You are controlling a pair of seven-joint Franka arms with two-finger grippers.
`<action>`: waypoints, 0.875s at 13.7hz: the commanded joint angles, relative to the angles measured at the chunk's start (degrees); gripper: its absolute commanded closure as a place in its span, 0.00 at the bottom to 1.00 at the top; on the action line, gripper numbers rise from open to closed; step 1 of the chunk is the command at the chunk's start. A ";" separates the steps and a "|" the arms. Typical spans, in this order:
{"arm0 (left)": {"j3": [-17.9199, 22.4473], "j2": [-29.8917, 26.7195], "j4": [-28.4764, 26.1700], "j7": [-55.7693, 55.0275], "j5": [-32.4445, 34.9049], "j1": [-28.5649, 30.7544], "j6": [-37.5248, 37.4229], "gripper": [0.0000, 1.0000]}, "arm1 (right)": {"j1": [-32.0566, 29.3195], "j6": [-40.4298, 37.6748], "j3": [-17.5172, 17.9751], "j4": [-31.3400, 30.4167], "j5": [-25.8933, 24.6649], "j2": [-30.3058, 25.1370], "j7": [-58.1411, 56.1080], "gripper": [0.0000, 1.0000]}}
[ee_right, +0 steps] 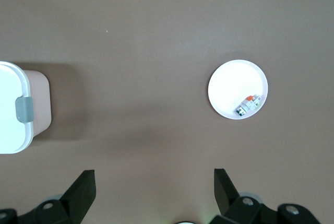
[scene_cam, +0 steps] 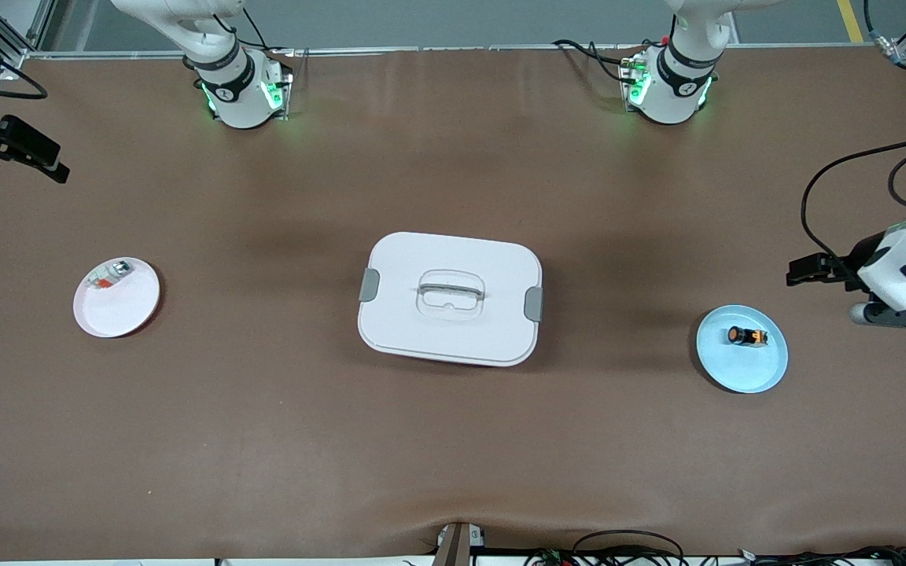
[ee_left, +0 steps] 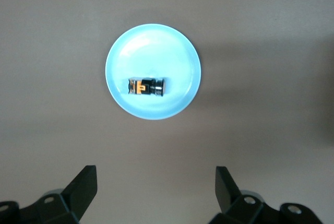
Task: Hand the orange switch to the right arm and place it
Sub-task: 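Lower the left gripper over the orange switch on the blue plate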
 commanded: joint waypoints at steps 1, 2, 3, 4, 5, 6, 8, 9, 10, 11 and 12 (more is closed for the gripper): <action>-0.04 -0.64 -4.82 4.00 -0.20 1.86 5.76 0.00 | -0.41 -0.81 0.23 -0.71 0.73 -2.15 2.17 0.00; -0.04 -0.03 -5.01 4.01 -0.20 2.39 6.48 0.00 | -0.41 -0.72 0.14 -0.71 0.73 -2.24 2.35 0.00; -0.12 0.76 -5.01 4.01 -0.20 2.57 6.66 0.00 | -0.41 -0.63 0.14 -0.71 0.73 -2.24 2.44 0.00; -0.12 1.55 -5.01 4.01 -0.29 2.57 7.27 0.00 | -0.24 -0.20 0.31 -0.71 0.73 -2.16 2.35 0.00; -0.12 2.43 -5.09 4.01 -0.29 2.57 8.23 0.00 | -0.15 0.07 0.40 -0.71 0.73 -2.16 2.44 0.00; -0.12 3.39 -5.10 4.09 -0.29 2.74 9.11 0.00 | -0.15 0.16 0.40 -0.71 0.73 -1.98 2.44 0.00; -0.12 5.68 -5.10 4.27 -0.29 2.83 11.30 0.00 | -0.15 0.42 0.40 -0.88 0.73 -1.89 2.44 0.00; -0.21 6.82 -5.01 4.27 -0.29 2.83 12.36 0.00 | -0.24 0.51 0.32 -0.89 0.73 -1.89 2.44 0.00; -0.21 7.62 -5.01 4.36 -0.29 2.83 13.07 0.00 | -0.32 0.51 0.32 -0.97 0.73 -1.81 2.44 0.00; -0.21 8.32 -4.92 4.97 -0.29 2.83 13.60 0.00 | -0.32 0.51 0.32 -0.97 0.73 -1.80 2.44 0.00; -0.21 9.28 -4.83 6.37 -0.37 2.92 14.47 0.00 | -0.24 0.51 0.32 -0.89 0.73 -1.89 2.44 0.00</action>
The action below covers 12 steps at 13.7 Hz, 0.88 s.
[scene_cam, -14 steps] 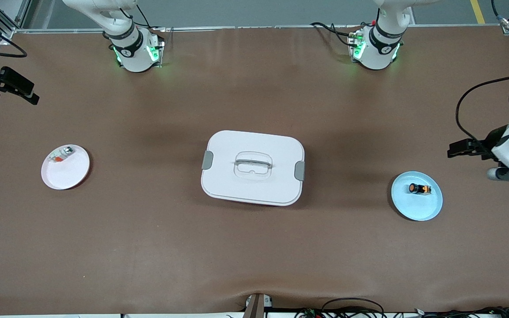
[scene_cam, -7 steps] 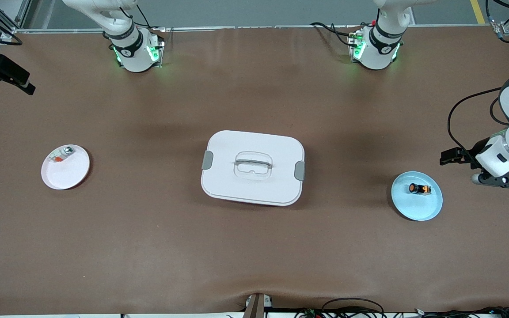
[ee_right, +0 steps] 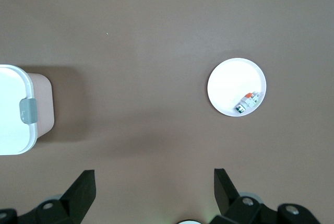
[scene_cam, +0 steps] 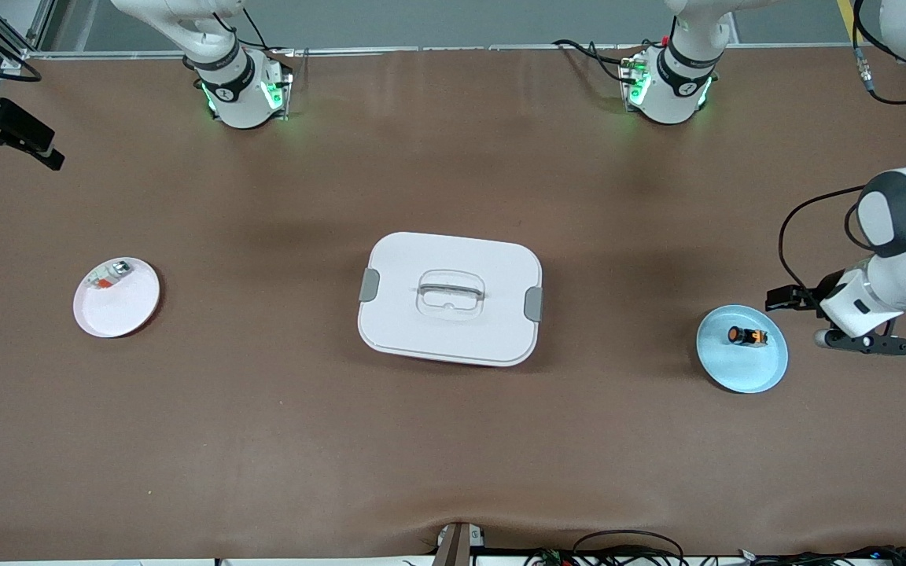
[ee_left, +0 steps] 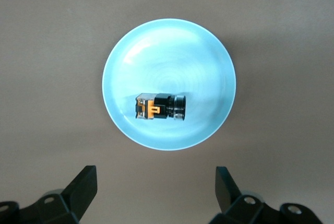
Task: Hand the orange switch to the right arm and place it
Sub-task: 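Lower the left gripper over the orange switch on the blue plate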
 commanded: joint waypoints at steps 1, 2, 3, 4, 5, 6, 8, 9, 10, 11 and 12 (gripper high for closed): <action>-0.26 1.96 0.19 3.31 -0.55 0.49 2.77 0.00 | -0.25 0.62 0.15 -0.70 0.73 -0.61 0.98 0.00; -0.26 2.75 0.10 3.32 -0.55 0.49 3.74 0.00 | -0.16 0.71 0.15 -0.70 0.73 -0.52 0.98 0.00; -0.26 3.54 0.10 3.41 -0.55 0.49 4.45 0.00 | -0.16 0.88 0.24 -0.62 0.73 -0.52 0.89 0.00; -0.26 4.33 0.02 3.41 -0.55 0.49 5.06 0.00 | 0.02 0.97 0.24 -0.61 0.73 -0.52 0.98 0.00; -0.26 5.12 0.02 3.67 -0.46 0.49 5.76 0.00 | 0.45 1.15 0.24 -0.61 0.73 -0.52 0.89 0.00; -0.26 6.09 0.02 4.19 -0.46 0.49 6.29 0.00 | 0.72 1.41 0.15 -0.61 0.73 -0.52 0.89 0.00; -0.35 7.67 0.02 4.29 -0.64 0.49 8.14 0.00 | 0.72 1.59 0.15 -0.70 0.64 -0.44 0.89 0.00; -0.35 8.20 0.02 4.29 -0.81 0.49 8.23 0.00 | 0.63 1.85 0.15 -0.70 0.64 -0.44 0.89 0.00; -0.26 8.82 0.02 4.20 -0.81 0.57 8.23 0.00 | 0.46 1.85 0.07 -0.79 0.64 -0.52 0.89 0.00; -0.26 9.34 0.02 4.29 -0.81 0.66 8.32 0.00 | 0.37 1.76 -0.02 -0.79 0.64 -0.44 0.89 0.00; -0.26 9.78 0.02 4.29 -0.81 0.75 8.32 0.00 | 0.28 1.85 -0.02 -0.53 0.72 -0.52 0.89 0.00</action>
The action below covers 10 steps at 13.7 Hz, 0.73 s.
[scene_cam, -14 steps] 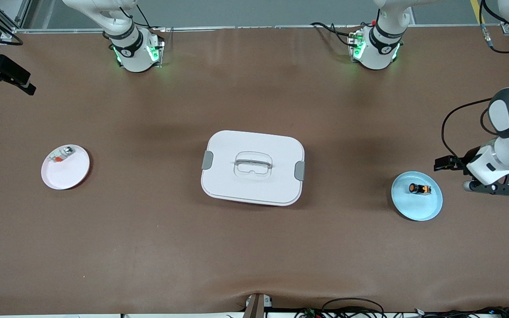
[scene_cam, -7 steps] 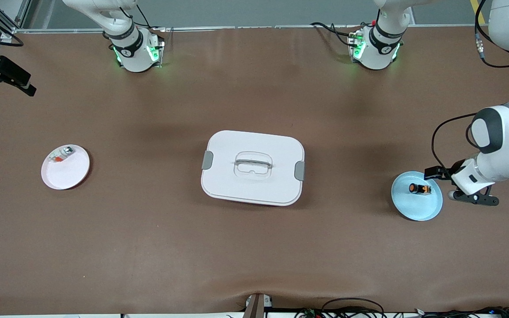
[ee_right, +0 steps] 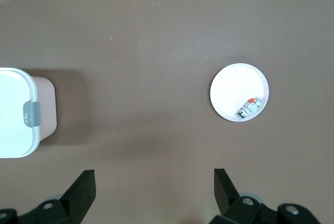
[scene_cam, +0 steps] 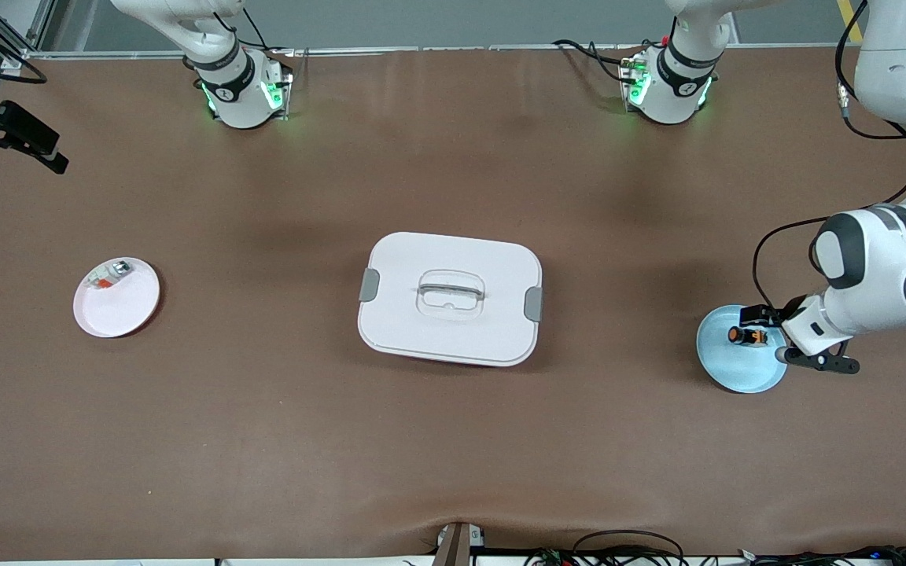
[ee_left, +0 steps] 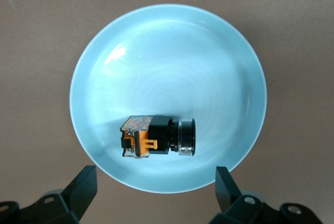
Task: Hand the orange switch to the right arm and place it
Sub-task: 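Lower the left gripper over the orange switch on the blue plate, then close the left gripper on the orange switch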
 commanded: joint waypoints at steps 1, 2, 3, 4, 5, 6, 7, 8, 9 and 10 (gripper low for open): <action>-0.35 0.97 0.07 1.46 -0.81 1.28 0.73 0.00 | -0.19 0.56 -0.07 -0.22 0.71 -0.45 0.77 0.00; -0.26 1.49 0.07 1.46 -0.73 1.29 0.81 0.00 | -0.19 0.91 -0.07 -0.13 0.71 -0.45 0.77 0.00; -0.26 1.93 0.07 1.46 -0.81 1.29 0.99 0.00 | -0.19 0.83 -0.07 -0.13 0.71 -0.45 0.77 0.00; -0.26 2.37 0.07 1.55 -0.73 1.38 1.17 0.00 | -0.19 0.65 -0.07 -0.13 0.62 -0.45 0.68 0.00; -0.35 2.55 0.07 1.46 -0.90 1.38 1.60 0.00 | -0.19 0.56 -0.07 -0.13 0.44 -0.53 0.68 0.00; -0.35 2.64 0.16 1.46 -1.08 1.38 1.69 0.00 | -0.27 0.39 -0.16 -0.13 0.18 -0.54 0.59 0.00; -0.43 2.90 0.33 1.46 -1.16 1.38 1.78 0.00 | -0.36 0.13 -0.42 -0.13 0.09 -0.71 -0.19 0.00; -0.44 3.42 0.59 1.46 -1.17 1.38 2.22 0.00 | -0.45 -0.40 -0.68 -0.04 0.09 -0.89 -0.64 0.00; -0.44 3.86 0.60 1.46 -1.17 1.29 3.35 0.00 | -0.45 -0.92 -0.60 0.13 0.00 -0.89 -0.81 0.00; -0.52 4.57 0.60 1.37 -1.17 1.29 4.41 0.00 | -0.36 -1.28 -0.34 0.31 -0.08 -0.89 -0.82 0.00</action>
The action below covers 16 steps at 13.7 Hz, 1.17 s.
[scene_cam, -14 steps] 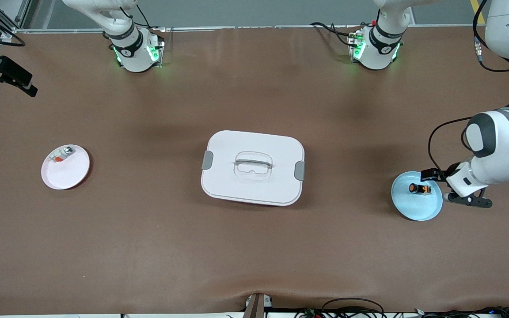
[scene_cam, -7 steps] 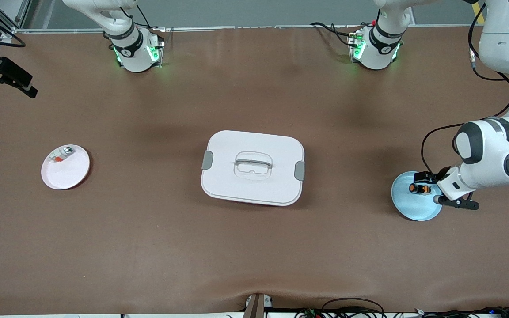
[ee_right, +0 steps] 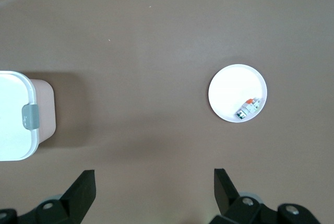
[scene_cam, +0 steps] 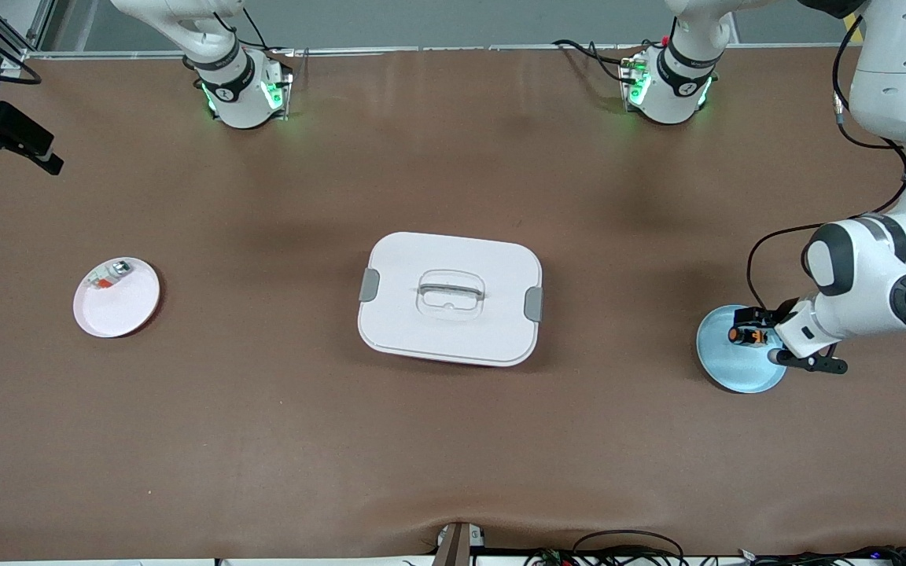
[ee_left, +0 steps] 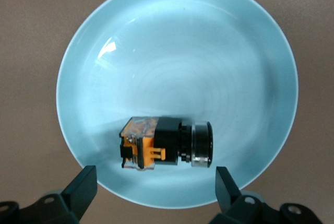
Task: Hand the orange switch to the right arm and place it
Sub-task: 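Close the left gripper on the orange switch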
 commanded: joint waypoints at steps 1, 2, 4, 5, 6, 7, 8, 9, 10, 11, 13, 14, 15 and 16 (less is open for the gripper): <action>-0.39 1.59 0.57 1.34 -1.17 0.33 2.51 0.00 | -0.25 -1.30 0.32 0.24 -0.13 -0.88 -0.63 0.00; -0.39 1.77 0.65 1.34 -2.04 0.33 2.87 0.00 | -0.25 -1.48 0.32 0.24 -0.22 -0.88 -0.72 0.00; -0.48 2.55 1.09 1.34 -3.45 0.07 3.83 0.00 | -0.26 -1.92 0.14 0.24 -0.31 -0.97 -1.51 0.00; -0.48 2.91 1.10 1.34 -3.54 0.07 4.36 0.00 | -0.17 -1.74 0.31 0.24 -0.66 -0.88 -1.51 0.00; -0.48 3.26 1.10 1.43 -3.54 0.07 4.63 0.00 | 0.01 -1.57 0.49 0.24 -1.79 -0.88 -1.51 0.00; -0.39 3.35 1.10 1.43 -3.54 0.07 4.80 0.00 | 0.01 -1.57 0.41 0.24 -2.06 -0.80 -1.51 0.00; -0.48 3.35 1.10 1.43 -3.54 0.07 4.81 0.00 | 0.01 -1.48 0.32 0.24 -2.07 -0.88 -1.60 0.00; -0.48 3.35 1.10 1.43 -3.54 0.16 4.81 0.00 | 0.01 -1.48 0.40 0.33 -2.07 -0.88 -1.69 0.00; -0.48 3.35 1.10 1.43 -3.54 0.16 4.81 0.00 | 0.10 -1.39 0.49 0.33 -2.07 -0.88 -1.95 0.00; -0.48 3.44 1.10 1.43 -3.54 0.33 4.89 0.00 | 0.10 -1.39 0.58 0.33 -2.07 -0.88 -1.95 0.00; -0.48 3.53 1.10 1.43 -3.54 0.25 4.98 0.00 | 0.19 -1.21 0.67 0.33 -2.07 -0.80 -1.95 0.00; -0.48 3.44 1.10 1.34 -3.54 0.25 4.98 0.00 | 0.36 -1.13 0.67 0.33 -2.07 -0.80 -1.95 0.00; -0.48 3.44 1.10 1.17 -3.63 0.16 4.98 0.00 | 0.71 -0.86 0.58 0.33 -2.15 -0.80 -1.95 0.00; -0.48 3.53 1.10 0.73 -3.63 0.25 4.98 0.09 | 0.89 -0.51 0.58 0.24 -2.33 -0.71 -2.04 0.00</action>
